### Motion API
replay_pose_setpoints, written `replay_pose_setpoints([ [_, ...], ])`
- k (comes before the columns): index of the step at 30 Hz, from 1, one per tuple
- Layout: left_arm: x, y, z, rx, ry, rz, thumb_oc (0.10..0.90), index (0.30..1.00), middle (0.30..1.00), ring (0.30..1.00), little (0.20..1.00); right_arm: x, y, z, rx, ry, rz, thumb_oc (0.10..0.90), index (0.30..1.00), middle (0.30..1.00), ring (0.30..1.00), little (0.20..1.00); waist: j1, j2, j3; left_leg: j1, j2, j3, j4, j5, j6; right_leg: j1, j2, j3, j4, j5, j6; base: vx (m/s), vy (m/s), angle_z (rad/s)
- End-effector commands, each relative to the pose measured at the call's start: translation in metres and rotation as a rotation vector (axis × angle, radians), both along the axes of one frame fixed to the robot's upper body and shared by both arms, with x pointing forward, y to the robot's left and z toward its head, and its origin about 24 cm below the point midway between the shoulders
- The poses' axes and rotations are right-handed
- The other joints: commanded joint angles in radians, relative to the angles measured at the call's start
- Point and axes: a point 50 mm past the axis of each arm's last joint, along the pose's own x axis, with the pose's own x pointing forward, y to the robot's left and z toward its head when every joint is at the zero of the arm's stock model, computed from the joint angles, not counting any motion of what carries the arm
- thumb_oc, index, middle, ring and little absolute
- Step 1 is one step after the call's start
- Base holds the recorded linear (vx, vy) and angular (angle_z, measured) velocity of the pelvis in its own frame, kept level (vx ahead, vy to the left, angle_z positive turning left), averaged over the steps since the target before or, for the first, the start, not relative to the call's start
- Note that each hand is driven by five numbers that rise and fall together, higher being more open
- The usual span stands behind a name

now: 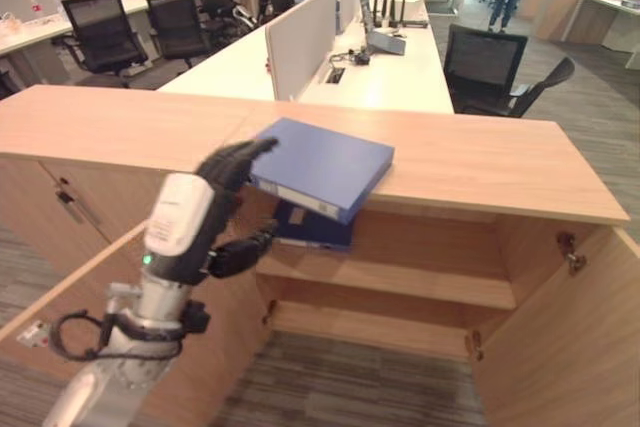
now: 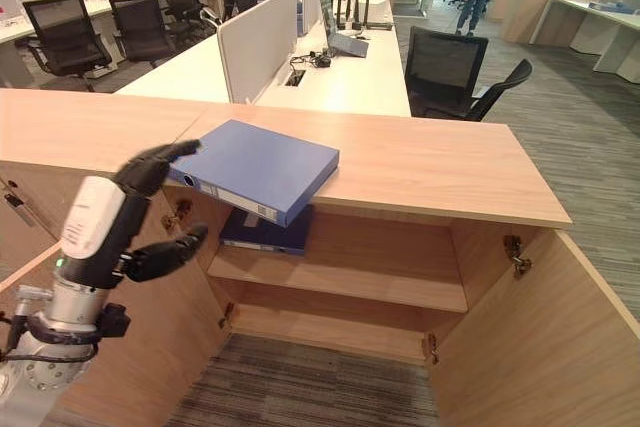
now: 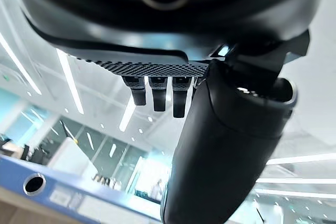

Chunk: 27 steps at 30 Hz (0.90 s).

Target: Put the empty folder in the office cabinet

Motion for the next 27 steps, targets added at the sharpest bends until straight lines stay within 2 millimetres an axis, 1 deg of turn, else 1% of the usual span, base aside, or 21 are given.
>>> replay_pose_setpoints([
  [1,0.008,-0.008,0.038,0.113,-0.201,-0.071,0.800,0.900,0.900,0.900,0.900,0.043,0.012,0.003,0.023,-0.085,0.083,0.800,0.900,0.900,0.900,0.900,-0.022,-0.027,-0.010,-0.048,0.005,-0.018,-0.003,-0.023,-0.027,0.066,-0.027,-0.003,0.007,-0.058,0.075,0.00,0.000,0.00],
  [2,0.009,-0.008,0.037,0.114,-0.202,-0.072,0.800,0.900,0.900,0.900,0.900,0.043,0.012,0.003,0.023,-0.085,0.082,0.800,0.900,0.900,0.900,0.900,-0.020,-0.027,-0.009,-0.048,0.005,-0.018,-0.003,-0.023,-0.027,0.066,-0.027,-0.003,0.007,-0.058,0.075,0.00,0.000,0.00],
  [4,0.018,-0.006,0.037,0.166,-0.210,-0.052,0.800,0.900,0.900,0.900,0.900,0.046,0.014,0.003,0.027,-0.094,0.099,0.800,0.900,0.900,0.900,0.900,-0.029,-0.029,-0.014,-0.045,0.006,-0.015,-0.003,-0.025,-0.028,0.066,-0.027,0.002,0.007,-0.057,0.076,0.00,0.000,0.00],
  [6,0.020,-0.006,0.037,0.179,-0.214,-0.047,0.800,0.900,0.900,0.900,0.900,0.046,0.014,0.003,0.028,-0.095,0.102,0.800,0.900,0.900,0.900,0.900,-0.031,-0.029,-0.016,-0.043,0.006,-0.014,-0.003,-0.026,-0.028,0.066,-0.028,0.003,0.007,-0.057,0.076,0.00,0.000,0.00],
  [7,0.025,-0.004,0.036,0.198,-0.217,-0.032,0.800,0.900,0.900,0.900,0.900,0.045,0.014,0.003,0.028,-0.092,0.106,0.800,0.900,0.900,0.900,0.900,-0.036,-0.030,-0.019,-0.040,0.007,-0.011,-0.003,-0.028,-0.028,0.066,-0.027,0.007,0.007,-0.057,0.076,0.02,0.004,-0.04],
  [14,0.040,-0.001,0.029,0.227,-0.219,0.025,0.800,0.900,0.900,0.900,0.900,0.041,0.012,0.003,0.027,-0.084,0.106,0.800,0.900,0.900,0.900,0.900,-0.049,-0.033,-0.027,-0.030,0.007,0.000,-0.003,-0.035,-0.027,0.069,-0.028,0.017,0.007,-0.057,0.076,0.01,0.003,-0.04],
  [15,0.043,0.001,0.026,0.239,-0.226,0.049,0.800,0.900,0.900,0.900,0.900,0.040,0.012,0.003,0.024,-0.081,0.103,0.800,0.900,0.900,0.900,0.900,-0.054,-0.034,-0.028,-0.027,0.007,0.003,-0.003,-0.038,-0.026,0.069,-0.028,0.021,0.007,-0.058,0.075,0.02,0.002,-0.09],
  [22,0.049,0.000,0.020,0.275,-0.226,0.071,0.800,0.900,0.900,0.900,0.900,0.039,0.011,0.003,0.019,-0.082,0.094,0.800,0.900,0.900,0.900,0.900,-0.062,-0.035,-0.034,-0.022,0.006,0.012,-0.003,-0.043,-0.024,0.067,-0.028,0.031,0.007,-0.058,0.075,0.01,0.002,-0.09],
  [25,0.053,-0.001,0.017,0.280,-0.213,0.080,0.800,0.900,0.900,0.900,0.900,0.039,0.012,0.003,0.021,-0.084,0.093,0.800,0.900,0.900,0.900,0.900,-0.066,-0.036,-0.034,-0.025,0.006,0.016,-0.003,-0.033,-0.023,0.062,-0.029,0.033,0.007,-0.048,0.073,0.00,0.000,0.00],
  [27,0.059,-0.001,0.012,0.299,-0.202,0.096,0.800,0.900,0.900,0.900,0.900,0.040,0.013,0.003,0.023,-0.088,0.098,0.800,0.900,0.900,0.900,0.900,-0.072,-0.036,-0.036,-0.021,0.005,0.020,-0.003,-0.034,-0.022,0.064,-0.028,0.038,0.007,-0.050,0.073,0.02,0.002,-0.01],
])
